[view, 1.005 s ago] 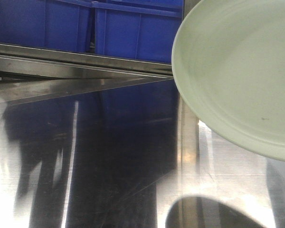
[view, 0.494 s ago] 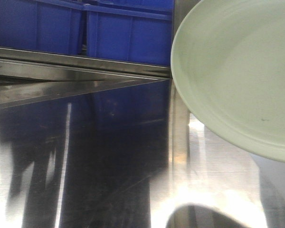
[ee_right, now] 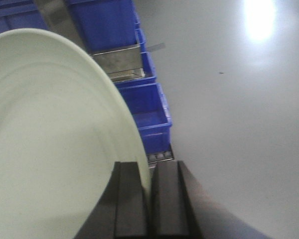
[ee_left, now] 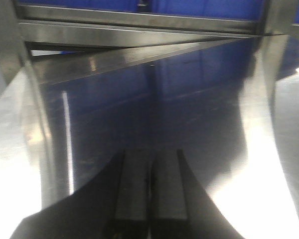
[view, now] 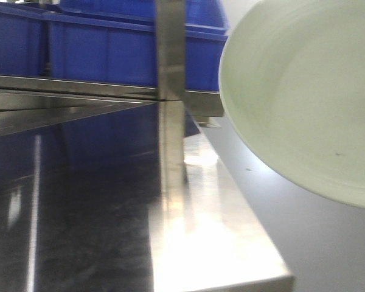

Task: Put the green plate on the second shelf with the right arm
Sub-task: 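Drive the base away from the table, keeping the plate in the right gripper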

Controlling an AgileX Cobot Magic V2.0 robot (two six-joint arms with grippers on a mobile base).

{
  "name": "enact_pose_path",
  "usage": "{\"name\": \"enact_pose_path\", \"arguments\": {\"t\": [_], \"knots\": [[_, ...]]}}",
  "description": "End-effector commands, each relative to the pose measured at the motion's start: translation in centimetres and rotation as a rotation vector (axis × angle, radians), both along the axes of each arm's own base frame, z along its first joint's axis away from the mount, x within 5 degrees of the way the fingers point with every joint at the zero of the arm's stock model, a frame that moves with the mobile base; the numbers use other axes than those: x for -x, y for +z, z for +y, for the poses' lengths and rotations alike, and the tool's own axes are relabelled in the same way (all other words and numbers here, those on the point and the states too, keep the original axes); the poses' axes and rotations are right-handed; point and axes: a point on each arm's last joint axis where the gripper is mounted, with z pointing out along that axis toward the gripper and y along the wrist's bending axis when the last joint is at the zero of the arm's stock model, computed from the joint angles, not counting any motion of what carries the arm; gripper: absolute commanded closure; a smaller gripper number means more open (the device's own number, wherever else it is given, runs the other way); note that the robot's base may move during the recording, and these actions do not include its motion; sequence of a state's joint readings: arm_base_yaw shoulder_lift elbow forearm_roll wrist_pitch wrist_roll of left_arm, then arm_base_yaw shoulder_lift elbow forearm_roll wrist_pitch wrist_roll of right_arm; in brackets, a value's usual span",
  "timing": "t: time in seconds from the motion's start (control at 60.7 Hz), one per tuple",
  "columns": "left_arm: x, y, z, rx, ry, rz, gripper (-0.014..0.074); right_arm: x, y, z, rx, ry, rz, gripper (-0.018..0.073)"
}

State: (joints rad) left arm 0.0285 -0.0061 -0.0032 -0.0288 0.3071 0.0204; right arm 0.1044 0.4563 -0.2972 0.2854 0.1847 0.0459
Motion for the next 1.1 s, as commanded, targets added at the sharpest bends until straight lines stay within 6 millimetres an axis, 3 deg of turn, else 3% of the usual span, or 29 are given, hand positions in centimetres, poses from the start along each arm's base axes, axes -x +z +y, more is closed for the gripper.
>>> {"name": "enact_pose_path", "arguments": {"t": [0.0, 1.087], "knots": [[-0.11, -0.51, 0.0, 0.004, 0.0, -0.062, 0.0472, -0.24, 2.04, -0.3, -0.016, -0.036, -0.135, 0.0503], [-0.11, -0.51, 0.0, 0.004, 0.0, -0.062, 0.0472, -0.24, 2.03, -0.3, -0.016, -0.036, -0.134, 0.0503]]}}
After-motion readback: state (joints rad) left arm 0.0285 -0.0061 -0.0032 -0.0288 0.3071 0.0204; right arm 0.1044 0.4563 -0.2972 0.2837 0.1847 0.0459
